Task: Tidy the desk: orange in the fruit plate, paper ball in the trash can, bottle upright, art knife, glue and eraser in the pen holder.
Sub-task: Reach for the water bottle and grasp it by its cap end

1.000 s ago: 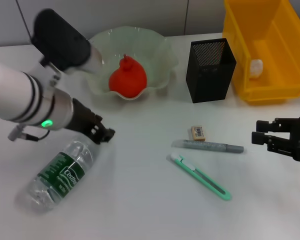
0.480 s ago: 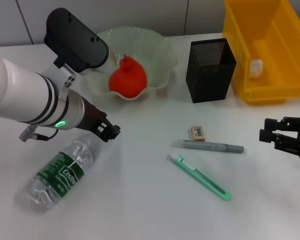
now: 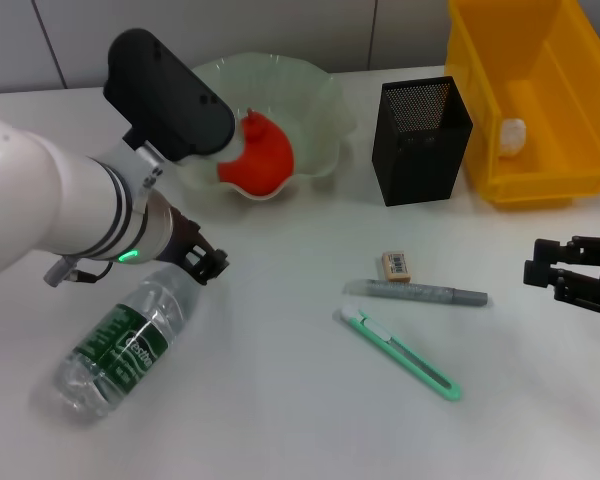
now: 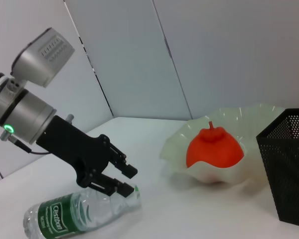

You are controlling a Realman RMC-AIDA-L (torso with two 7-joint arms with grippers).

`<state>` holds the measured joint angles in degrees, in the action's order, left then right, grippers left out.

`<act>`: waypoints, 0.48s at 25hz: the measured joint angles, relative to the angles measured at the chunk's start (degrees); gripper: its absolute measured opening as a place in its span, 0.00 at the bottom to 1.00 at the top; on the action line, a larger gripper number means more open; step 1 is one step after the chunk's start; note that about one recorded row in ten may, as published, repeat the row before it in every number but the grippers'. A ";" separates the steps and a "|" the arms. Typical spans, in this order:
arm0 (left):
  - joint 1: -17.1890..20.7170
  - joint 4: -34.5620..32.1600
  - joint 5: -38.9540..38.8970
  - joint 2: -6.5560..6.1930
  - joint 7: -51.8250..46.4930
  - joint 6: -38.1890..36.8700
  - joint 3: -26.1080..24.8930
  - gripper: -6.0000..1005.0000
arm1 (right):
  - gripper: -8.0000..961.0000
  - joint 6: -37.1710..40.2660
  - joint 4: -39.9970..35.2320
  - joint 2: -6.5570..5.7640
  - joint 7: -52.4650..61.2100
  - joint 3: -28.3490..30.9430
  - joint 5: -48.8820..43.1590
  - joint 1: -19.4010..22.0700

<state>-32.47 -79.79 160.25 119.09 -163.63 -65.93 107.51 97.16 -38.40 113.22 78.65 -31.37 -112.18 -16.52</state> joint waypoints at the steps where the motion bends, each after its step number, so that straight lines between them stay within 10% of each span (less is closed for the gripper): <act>1: -0.32 0.40 0.91 0.00 -0.91 -0.21 0.88 0.43 | 0.40 0.00 0.00 -0.02 -0.02 0.02 0.06 0.02; 12: -0.70 0.93 0.82 0.04 -1.10 -1.17 1.00 0.43 | 0.40 -0.06 -0.01 -0.13 -0.60 0.69 0.10 0.20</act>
<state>-33.16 -78.86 161.06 119.14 -164.74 -67.10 108.51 97.10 -38.41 113.09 78.05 -30.68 -112.08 -16.32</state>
